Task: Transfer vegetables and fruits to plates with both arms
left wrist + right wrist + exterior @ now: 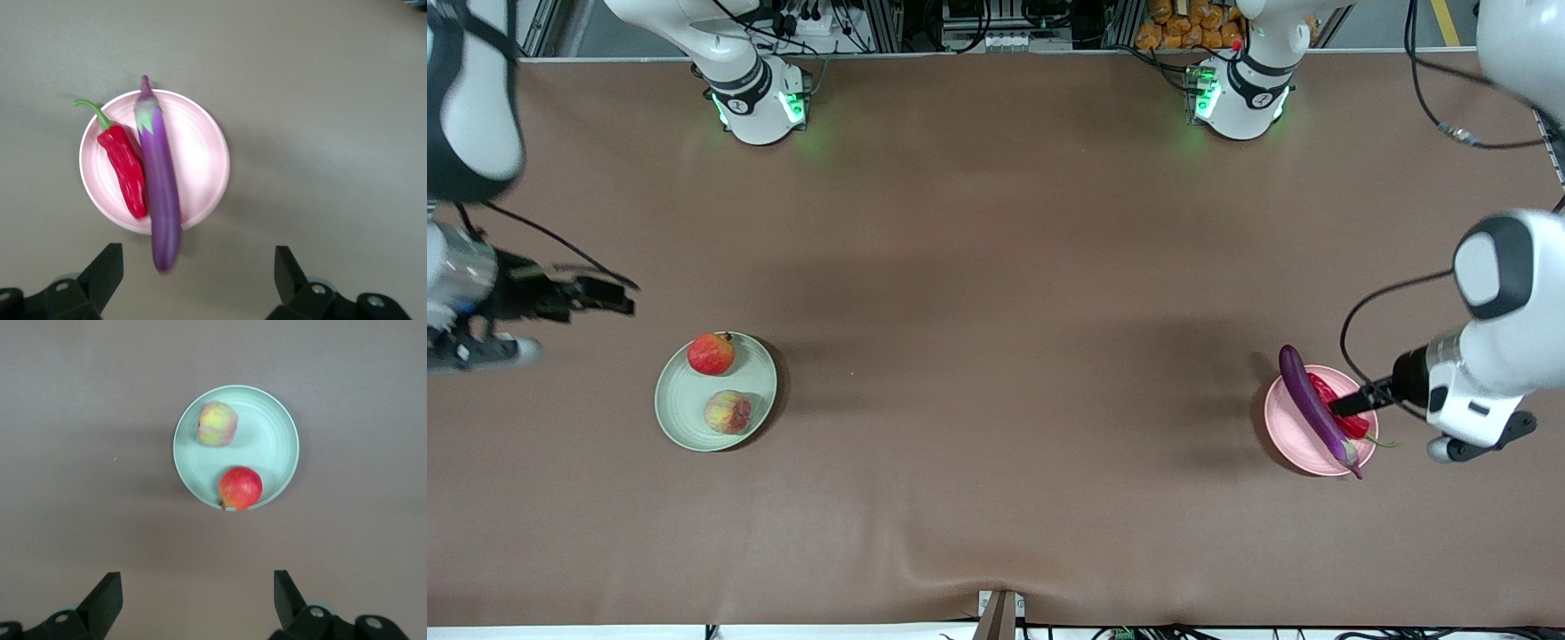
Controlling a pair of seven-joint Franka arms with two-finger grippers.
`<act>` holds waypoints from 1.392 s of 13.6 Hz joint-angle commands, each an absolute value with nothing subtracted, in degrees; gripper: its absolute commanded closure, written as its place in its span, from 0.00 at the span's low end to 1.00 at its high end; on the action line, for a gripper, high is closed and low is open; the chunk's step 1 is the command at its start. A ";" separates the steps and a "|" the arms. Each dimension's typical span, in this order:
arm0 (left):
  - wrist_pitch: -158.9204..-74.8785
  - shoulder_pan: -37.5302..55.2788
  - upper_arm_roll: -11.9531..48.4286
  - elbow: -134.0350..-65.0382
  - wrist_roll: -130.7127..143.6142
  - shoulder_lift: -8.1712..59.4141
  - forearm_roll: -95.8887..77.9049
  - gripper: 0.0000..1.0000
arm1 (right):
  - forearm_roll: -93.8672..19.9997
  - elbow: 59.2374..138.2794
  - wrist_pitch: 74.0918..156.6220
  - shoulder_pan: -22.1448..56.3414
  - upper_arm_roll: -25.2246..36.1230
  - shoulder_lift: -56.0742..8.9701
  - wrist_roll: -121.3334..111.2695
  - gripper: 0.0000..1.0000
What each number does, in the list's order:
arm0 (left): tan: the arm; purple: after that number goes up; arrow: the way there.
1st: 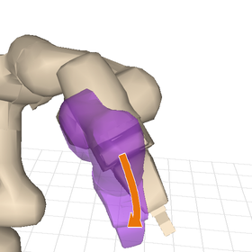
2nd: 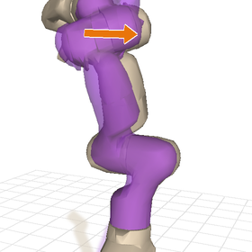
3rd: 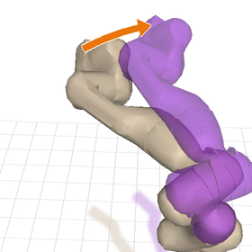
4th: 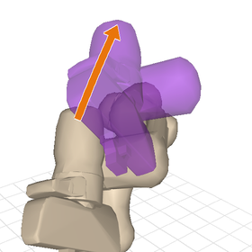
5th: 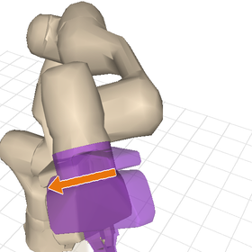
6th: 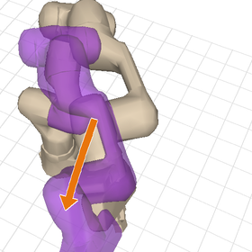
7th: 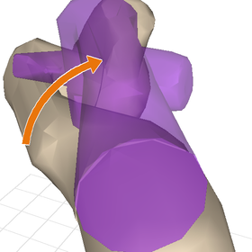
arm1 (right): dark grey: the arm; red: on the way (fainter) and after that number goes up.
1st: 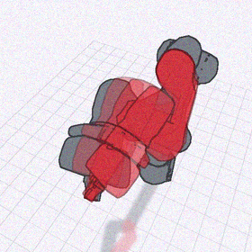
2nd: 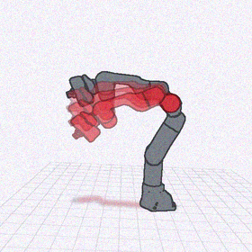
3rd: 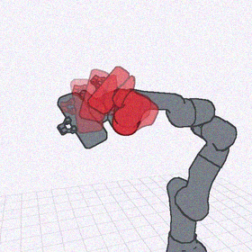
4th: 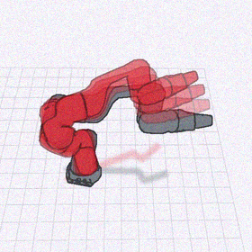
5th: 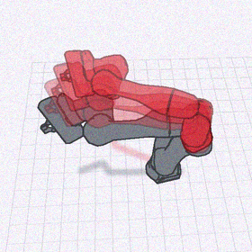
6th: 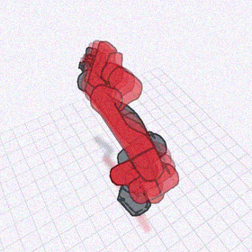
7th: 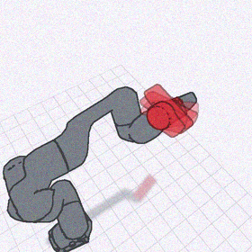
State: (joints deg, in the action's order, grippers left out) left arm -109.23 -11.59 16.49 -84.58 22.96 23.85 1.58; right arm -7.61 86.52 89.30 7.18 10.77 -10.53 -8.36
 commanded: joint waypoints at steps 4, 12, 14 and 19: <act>-101.43 -11.69 16.96 -84.99 23.20 10.65 1.05 0.00 | -2.02 88.86 81.22 1.23 2.72 0.26 -5.45 0.00; -91.94 -10.04 15.66 -85.16 21.28 0.10 0.18 0.00 | -0.88 87.19 76.29 1.06 0.88 2.55 0.09 0.00; -89.40 -2.85 8.04 -85.25 18.91 -0.35 0.35 0.00 | -0.79 87.19 77.95 1.05 1.14 2.55 -0.26 0.00; -86.22 -0.35 4.40 -90.69 14.41 -6.14 0.26 0.00 | 0.79 87.27 80.15 0.97 1.32 2.20 -3.24 0.00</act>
